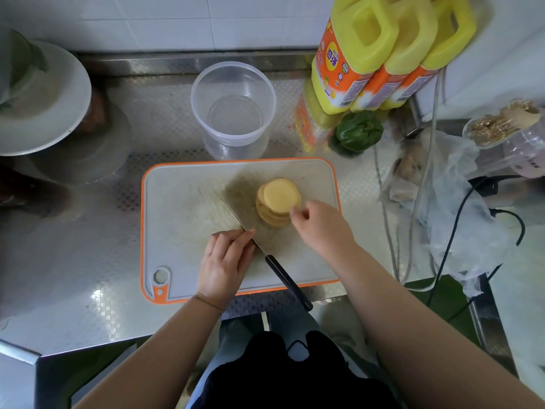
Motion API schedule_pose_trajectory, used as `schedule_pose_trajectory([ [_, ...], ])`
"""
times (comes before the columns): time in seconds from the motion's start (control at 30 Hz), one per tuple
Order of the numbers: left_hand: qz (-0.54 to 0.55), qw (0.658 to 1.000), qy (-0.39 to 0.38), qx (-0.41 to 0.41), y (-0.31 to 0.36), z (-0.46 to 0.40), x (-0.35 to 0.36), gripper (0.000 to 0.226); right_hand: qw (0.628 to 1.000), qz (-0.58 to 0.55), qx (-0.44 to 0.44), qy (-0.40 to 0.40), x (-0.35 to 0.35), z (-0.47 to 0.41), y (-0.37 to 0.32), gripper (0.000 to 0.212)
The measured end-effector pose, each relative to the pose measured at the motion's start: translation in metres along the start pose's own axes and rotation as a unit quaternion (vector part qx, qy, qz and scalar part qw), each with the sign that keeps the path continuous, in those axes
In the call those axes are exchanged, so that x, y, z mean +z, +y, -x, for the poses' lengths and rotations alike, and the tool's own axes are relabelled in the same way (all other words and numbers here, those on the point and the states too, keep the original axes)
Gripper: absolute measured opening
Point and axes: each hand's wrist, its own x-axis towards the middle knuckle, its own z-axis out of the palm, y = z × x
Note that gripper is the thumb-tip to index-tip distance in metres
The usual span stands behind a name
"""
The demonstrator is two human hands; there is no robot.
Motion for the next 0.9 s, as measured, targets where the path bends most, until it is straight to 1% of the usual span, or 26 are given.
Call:
schedule_pose_trajectory([
  [0.07, -0.002, 1.000, 0.001, -0.003, -0.001, 0.001, 0.000, 0.025, 0.992, 0.021, -0.038, -0.122, 0.014, 0.025, -0.002, 0.038],
  [0.1, -0.004, 1.000, 0.000, -0.004, -0.001, 0.001, 0.000, 0.026, 0.982, 0.028, -0.046, -0.178, 0.023, 0.036, -0.002, 0.044],
  [0.13, -0.006, 1.000, -0.002, -0.006, -0.001, 0.001, 0.000, 0.026, 0.976, 0.048, -0.058, -0.204, 0.031, 0.043, -0.002, 0.051],
  [0.17, -0.005, 1.000, -0.004, -0.010, 0.000, 0.001, 0.000, 0.027, 0.974, 0.076, -0.077, -0.199, 0.039, 0.046, -0.002, 0.053],
  [0.23, 0.006, 1.000, -0.002, -0.023, 0.001, 0.002, -0.002, 0.024, 0.978, 0.105, -0.105, -0.143, 0.055, 0.045, -0.002, 0.041],
  [0.33, 0.019, 0.999, 0.006, -0.040, 0.003, 0.001, -0.006, 0.011, 0.984, 0.106, -0.120, -0.072, 0.069, 0.041, -0.002, 0.026],
  [0.37, 0.017, 0.999, 0.005, -0.043, 0.004, 0.001, -0.006, 0.014, 0.985, 0.111, -0.123, -0.053, 0.072, 0.041, 0.000, 0.024],
  [0.43, 0.014, 0.999, -0.001, -0.043, 0.004, 0.000, -0.007, 0.023, 0.983, 0.129, -0.130, -0.003, 0.076, 0.040, 0.004, 0.023],
  [0.5, 0.012, 0.999, -0.005, -0.039, 0.004, 0.001, -0.007, 0.025, 0.979, 0.143, -0.140, 0.038, 0.079, 0.038, 0.008, 0.028],
  [0.57, 0.011, 0.999, -0.007, -0.037, 0.003, 0.003, -0.009, 0.023, 0.975, 0.151, -0.155, 0.046, 0.079, 0.036, 0.010, 0.031],
  [0.63, 0.008, 0.999, -0.007, -0.031, 0.000, 0.004, -0.008, 0.016, 0.973, 0.149, -0.170, 0.048, 0.079, 0.038, 0.010, 0.029],
  [0.7, 0.007, 0.999, -0.008, -0.033, 0.000, 0.004, -0.006, 0.014, 0.968, 0.139, -0.193, 0.081, 0.078, 0.047, 0.009, 0.024],
  [0.8, 0.016, 0.999, -0.002, -0.036, 0.002, -0.001, -0.004, 0.018, 0.958, 0.150, -0.191, 0.156, 0.075, 0.066, 0.003, 0.019],
  [0.83, 0.018, 0.999, 0.000, -0.033, 0.002, -0.002, -0.004, 0.020, 0.956, 0.152, -0.192, 0.164, 0.075, 0.071, 0.001, 0.015],
  [0.9, 0.020, 0.999, 0.001, -0.025, 0.002, -0.003, -0.004, 0.024, 0.955, 0.158, -0.187, 0.168, 0.071, 0.077, -0.001, 0.020],
])
